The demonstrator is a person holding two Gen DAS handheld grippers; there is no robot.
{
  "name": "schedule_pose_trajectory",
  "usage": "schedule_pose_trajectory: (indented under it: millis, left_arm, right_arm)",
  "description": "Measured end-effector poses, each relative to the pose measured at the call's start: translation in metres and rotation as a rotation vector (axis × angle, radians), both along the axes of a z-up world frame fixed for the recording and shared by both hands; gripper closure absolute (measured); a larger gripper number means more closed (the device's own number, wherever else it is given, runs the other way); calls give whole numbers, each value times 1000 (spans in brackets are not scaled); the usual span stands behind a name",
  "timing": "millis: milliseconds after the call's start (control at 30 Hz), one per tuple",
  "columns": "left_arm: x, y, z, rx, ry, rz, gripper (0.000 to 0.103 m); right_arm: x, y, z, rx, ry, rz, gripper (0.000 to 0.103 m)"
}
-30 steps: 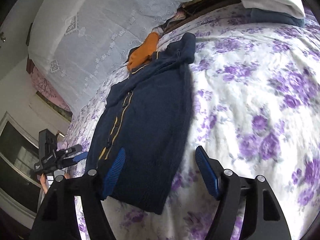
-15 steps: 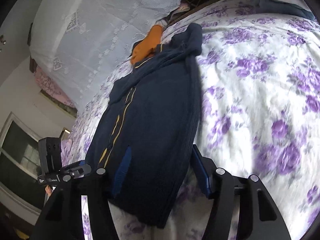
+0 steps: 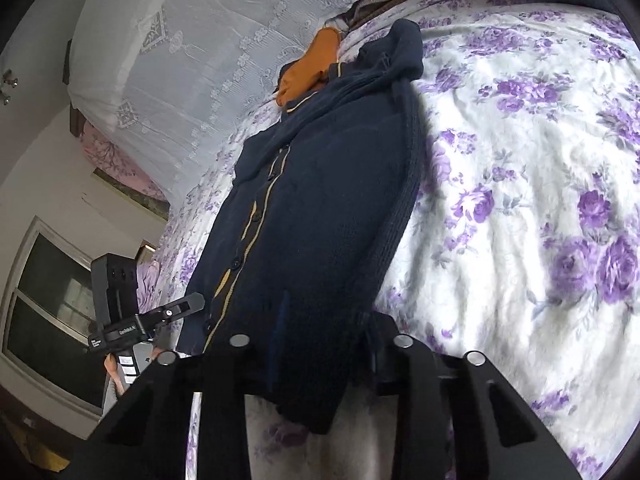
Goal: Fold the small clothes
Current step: 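Grasp the ribbed cardigan hem with both tools, then lift the hem with both tools and fold it toward the collar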
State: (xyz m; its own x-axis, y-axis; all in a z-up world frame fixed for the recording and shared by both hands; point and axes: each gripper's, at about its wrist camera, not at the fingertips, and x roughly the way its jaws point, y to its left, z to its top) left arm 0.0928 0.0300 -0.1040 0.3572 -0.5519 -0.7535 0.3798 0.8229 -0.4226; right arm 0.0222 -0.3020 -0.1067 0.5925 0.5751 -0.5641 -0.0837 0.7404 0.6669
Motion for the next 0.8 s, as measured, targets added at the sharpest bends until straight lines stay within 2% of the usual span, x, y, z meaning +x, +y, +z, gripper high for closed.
schedule_pose_trajectory:
  millis: [33,67,100,133,233,333,400,800]
  left_arm:
    - [-1,0,0,10,-7,5,52]
    - [1,1,-1,17,-7,13,59]
    - [4,3,-2,19,3,25,72]
    - [7,6,-4,7,18,33,78]
    - [7,16,-2,-40,24,54,89]
    - [-5,18,10,-35,-37,65,91]
    - [-15,22,17,-36,-74,74,91]
    - [-36,44,21,-136,-31,66,91]
  right_arm:
    - [-1,2,1,-12,-3,1,72]
    - [-1,3,1,-23,-4,-3,76]
    - [0,3,0,-31,-3,-11,89]
    - [1,1,-1,-36,6,-28,94]
    - [-2,-2,4,-33,-30,-60,96]
    - [-14,1,21,-83,-101,-64,96]
    - [-19,0,24,-84,-106,-65,96]
    - [-38,-10,21,35,-76,-11,96]
